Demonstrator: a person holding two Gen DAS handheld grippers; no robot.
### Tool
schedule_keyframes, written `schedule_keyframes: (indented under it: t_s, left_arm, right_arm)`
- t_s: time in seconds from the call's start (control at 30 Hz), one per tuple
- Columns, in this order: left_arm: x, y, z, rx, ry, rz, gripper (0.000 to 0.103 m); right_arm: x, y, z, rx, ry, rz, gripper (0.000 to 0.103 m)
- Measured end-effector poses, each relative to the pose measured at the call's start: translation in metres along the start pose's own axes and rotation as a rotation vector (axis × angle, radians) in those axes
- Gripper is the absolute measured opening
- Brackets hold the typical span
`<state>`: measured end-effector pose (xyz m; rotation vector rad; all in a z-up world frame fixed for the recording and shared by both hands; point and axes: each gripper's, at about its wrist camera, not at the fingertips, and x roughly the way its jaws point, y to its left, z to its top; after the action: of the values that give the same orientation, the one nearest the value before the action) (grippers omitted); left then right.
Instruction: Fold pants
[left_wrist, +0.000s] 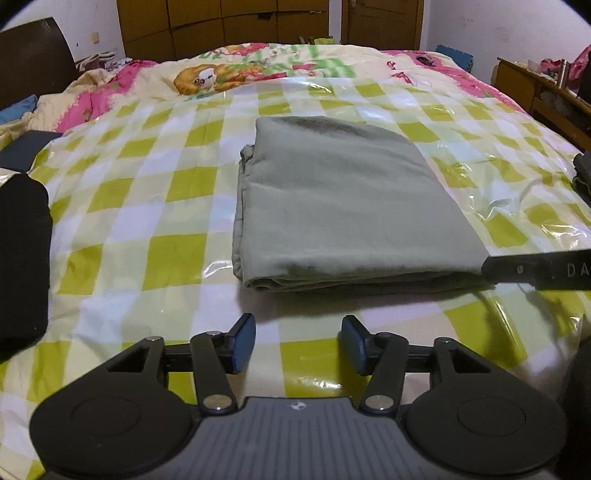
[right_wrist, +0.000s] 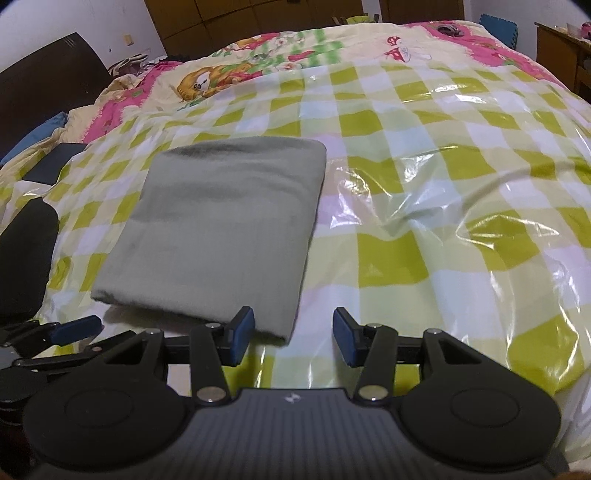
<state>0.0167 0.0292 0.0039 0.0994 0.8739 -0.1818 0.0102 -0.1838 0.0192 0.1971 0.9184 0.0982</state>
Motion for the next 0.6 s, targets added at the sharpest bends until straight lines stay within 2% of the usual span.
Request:
schedule_keyframes:
  t_s: [0.27, 0.37, 0.57, 0.6]
  left_arm:
    - [-0.009, -0.007, 0.004, 0.03, -0.037, 0.026, 0.075]
    - [-0.012, -0.006, 0.007, 0.048, -0.059, 0.052, 0.076]
    - [-0.016, 0.014, 0.03, 0.065, -0.107, 0.078, 0.078]
    - [-0.014, 0.019, 0.035, 0.063, -0.112, 0.083, 0.078]
  right_arm:
    - [-0.002, 0.006, -0.006, -0.01, 0.004, 0.009, 0.049]
    - [-0.005, 0.006, -0.003, -0.006, -0.013, 0.011, 0.049]
    - [-0.007, -0.012, 0.02, 0.051, -0.054, 0.037, 0.05]
    - [-0.004, -0.015, 0.026, 0.064, -0.053, 0.045, 0.054]
